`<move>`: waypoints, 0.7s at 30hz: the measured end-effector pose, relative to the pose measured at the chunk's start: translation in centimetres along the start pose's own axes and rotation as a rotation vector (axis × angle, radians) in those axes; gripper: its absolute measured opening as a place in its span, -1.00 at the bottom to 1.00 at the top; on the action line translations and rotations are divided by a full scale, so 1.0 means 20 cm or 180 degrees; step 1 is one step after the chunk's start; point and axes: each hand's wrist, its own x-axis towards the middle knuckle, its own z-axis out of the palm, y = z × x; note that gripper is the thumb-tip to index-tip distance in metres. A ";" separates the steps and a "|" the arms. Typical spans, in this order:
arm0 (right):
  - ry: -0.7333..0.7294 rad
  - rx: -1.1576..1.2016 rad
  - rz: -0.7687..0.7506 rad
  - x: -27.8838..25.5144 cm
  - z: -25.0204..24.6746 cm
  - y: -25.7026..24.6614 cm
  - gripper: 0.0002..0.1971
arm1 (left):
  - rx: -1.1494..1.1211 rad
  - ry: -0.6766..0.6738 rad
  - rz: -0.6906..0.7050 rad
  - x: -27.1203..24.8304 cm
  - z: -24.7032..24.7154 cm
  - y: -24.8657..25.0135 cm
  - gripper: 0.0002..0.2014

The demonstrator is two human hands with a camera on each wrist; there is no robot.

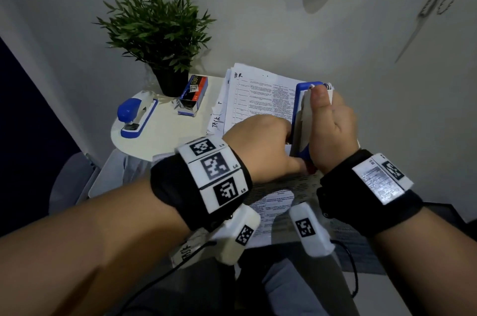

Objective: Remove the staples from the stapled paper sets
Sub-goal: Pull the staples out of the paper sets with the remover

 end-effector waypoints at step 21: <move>0.0791 0.0795 0.0518 0.10 -0.20 0.02 -0.77 | 0.1134 -0.0583 -0.0097 0.01 -0.02 -0.26 -0.62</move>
